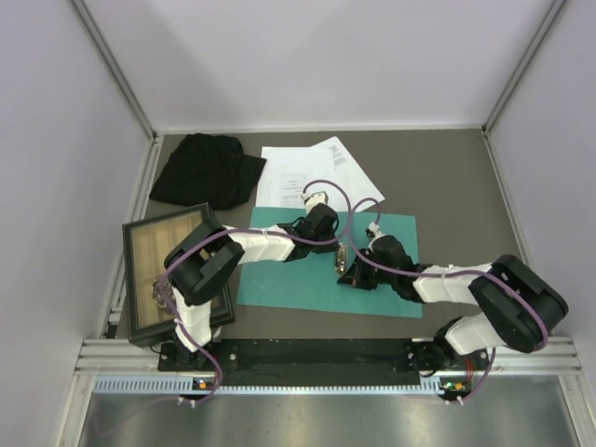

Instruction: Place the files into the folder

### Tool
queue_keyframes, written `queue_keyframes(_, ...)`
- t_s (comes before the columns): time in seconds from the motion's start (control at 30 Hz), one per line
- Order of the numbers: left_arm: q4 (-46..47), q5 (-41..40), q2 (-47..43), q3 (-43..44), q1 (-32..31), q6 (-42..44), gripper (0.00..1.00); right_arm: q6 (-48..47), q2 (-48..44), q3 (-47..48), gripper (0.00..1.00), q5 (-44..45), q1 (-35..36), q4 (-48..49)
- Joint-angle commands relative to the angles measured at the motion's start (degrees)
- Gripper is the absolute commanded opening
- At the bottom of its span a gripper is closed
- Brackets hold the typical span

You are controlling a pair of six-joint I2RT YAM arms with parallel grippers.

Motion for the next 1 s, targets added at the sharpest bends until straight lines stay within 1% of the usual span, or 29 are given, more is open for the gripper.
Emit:
queue_keyframes(0.0, -7.4, -2.5, 3.5, -1.7, -0.8, 1.9, 0.11, -3.7, -1.0, 0.1, 0.0, 1.1, -1.4, -16.1)
queue_keyframes(0.03, -7.6, -2.3, 4.0, -1.8, -0.9, 1.9, 0.08, -3.9, -1.1, 0.7, 0.0, 1.1, -1.9, -16.8)
queue_keyframes(0.13, -7.9, -2.2, 4.6, -2.1, -1.0, 1.6, 0.04, -4.4, -1.7, 2.5, 0.0, -0.3, -2.6, -18.1)
queue_keyframes(0.17, -8.0, -2.4, 4.7, -2.1, -1.0, 1.5, 0.0, -4.4, -1.9, 3.0, 0.0, -0.8, -2.7, -18.3)
queue_keyframes(0.2, -8.2, -2.4, 4.7, -2.2, -0.9, 1.2, 0.0, -4.2, -2.0, 3.0, 0.0, -1.0, -2.8, -18.2)
queue_keyframes(0.3, -9.1, -2.5, 4.1, -2.2, -1.0, -0.8, 0.0, -3.6, -2.5, 2.9, 0.09, -2.9, -3.0, -16.9)
queue_keyframes(0.33, -9.9, -2.2, 4.1, -2.0, -1.0, -1.5, 0.0, -3.6, -2.8, 2.8, 0.14, -3.4, -3.1, -16.0)
queue_keyframes(0.4, -10.7, -2.0, 3.9, -1.8, -1.0, -3.7, 0.0, -3.2, -3.2, 2.6, 0.17, -4.2, -3.2, -14.9)
queue_keyframes(0.43, -11.1, -1.8, 3.9, -1.5, -1.1, -4.5, 0.0, -3.1, -3.4, 2.6, 0.22, -4.3, -3.2, -13.8)
queue_keyframes(0.47, -11.9, -1.4, 3.8, -1.5, -1.1, -6.0, 0.0, -3.0, -3.6, 2.6, 0.23, -4.9, -3.4, -13.3)
queue_keyframes(0.63, -11.8, -1.0, 2.6, -1.8, -1.8, -7.9, 0.0, -3.7, -2.1, 4.7, 0.25, -5.0, -4.8, -12.2)
queue_keyframes(0.8, -11.9, -1.4, 1.8, -2.7, -1.9, -8.4, 0.0, -3.7, 3.2, 6.4, 0.24, -9.0, -6.8, -6.8)
queue_keyframes(0.87, -11.6, -1.4, 1.6, -3.4, -1.9, -8.5, 0.0, -3.5, 4.0, 7.3, 0.27, -10.4, -6.9, -5.7)
queue_keyframes(0.97, -10.2, -1.0, 1.5, -4.4, -2.0, -8.6, 0.0, -4.0, 5.7, 9.5, 0.27, -9.2, -6.9, -7.9)
